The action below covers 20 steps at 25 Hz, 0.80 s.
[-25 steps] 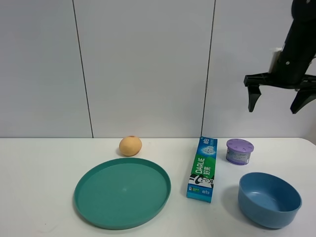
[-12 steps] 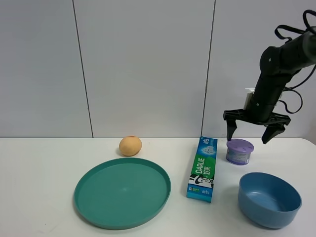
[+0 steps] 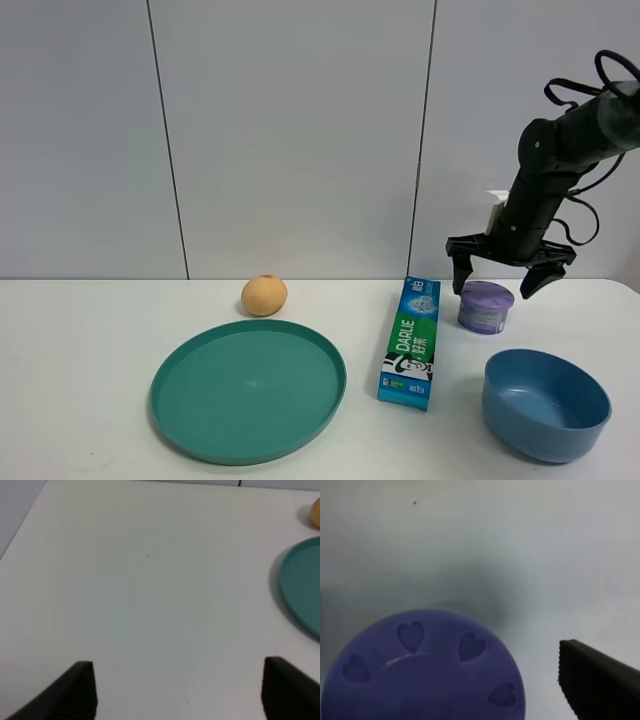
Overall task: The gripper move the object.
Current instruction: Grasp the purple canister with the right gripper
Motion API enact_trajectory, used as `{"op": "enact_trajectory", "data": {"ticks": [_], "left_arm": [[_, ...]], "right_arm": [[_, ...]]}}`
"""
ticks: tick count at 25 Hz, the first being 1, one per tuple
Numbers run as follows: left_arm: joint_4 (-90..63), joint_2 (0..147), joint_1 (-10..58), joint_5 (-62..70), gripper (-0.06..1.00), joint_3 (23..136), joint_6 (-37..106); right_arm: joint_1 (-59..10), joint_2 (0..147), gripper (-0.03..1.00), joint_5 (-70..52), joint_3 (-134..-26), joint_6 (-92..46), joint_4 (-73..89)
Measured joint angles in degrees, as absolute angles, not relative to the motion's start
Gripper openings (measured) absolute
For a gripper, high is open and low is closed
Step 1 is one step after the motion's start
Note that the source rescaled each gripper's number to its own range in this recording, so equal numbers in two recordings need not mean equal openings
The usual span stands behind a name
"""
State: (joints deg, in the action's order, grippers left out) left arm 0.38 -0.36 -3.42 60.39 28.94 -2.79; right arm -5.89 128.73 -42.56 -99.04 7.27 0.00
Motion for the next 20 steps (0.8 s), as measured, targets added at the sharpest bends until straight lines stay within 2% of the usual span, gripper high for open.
{"op": "enact_trajectory", "data": {"ticks": [20], "left_arm": [[0.4, -0.4, -3.4, 60.4, 1.0, 28.9, -2.8]], "right_arm": [[-5.9, 130.8, 0.98, -40.6, -99.0, 5.8, 1.4]]}}
